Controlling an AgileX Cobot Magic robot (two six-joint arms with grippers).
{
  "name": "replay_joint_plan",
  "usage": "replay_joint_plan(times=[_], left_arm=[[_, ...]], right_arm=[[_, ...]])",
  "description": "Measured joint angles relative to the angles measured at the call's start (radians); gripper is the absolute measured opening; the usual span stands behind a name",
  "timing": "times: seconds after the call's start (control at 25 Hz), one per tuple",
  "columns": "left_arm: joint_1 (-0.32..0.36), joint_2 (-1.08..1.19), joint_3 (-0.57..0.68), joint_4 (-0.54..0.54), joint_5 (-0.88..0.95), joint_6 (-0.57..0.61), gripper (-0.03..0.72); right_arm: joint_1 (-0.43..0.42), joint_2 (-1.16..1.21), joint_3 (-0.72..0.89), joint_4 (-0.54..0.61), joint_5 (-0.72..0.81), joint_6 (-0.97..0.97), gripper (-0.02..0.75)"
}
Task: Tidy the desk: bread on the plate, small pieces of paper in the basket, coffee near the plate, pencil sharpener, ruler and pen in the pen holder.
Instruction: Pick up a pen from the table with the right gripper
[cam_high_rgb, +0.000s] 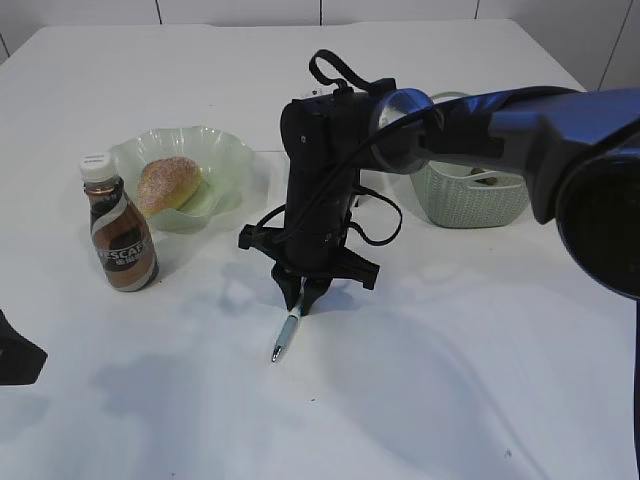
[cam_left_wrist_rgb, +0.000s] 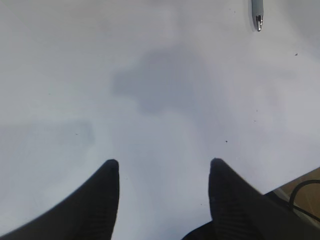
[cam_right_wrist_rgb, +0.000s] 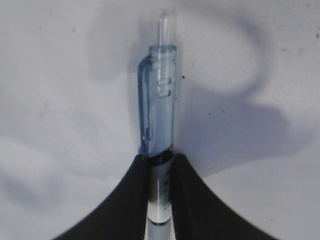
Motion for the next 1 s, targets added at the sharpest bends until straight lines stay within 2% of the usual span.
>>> replay_joint_plan(times=[0.56, 1.0], left_arm=[[0.000, 0.000, 0.000, -0.002, 0.000, 0.000, 0.401], [0.000, 0.000, 0.000, -0.002, 0.000, 0.000, 0.401]], right_arm=[[0.002, 0.000, -0.004, -0.034, 0.019, -0.002, 0.104], [0.002, 0.000, -0.190, -0.121, 0.125, -0.033, 0.104]])
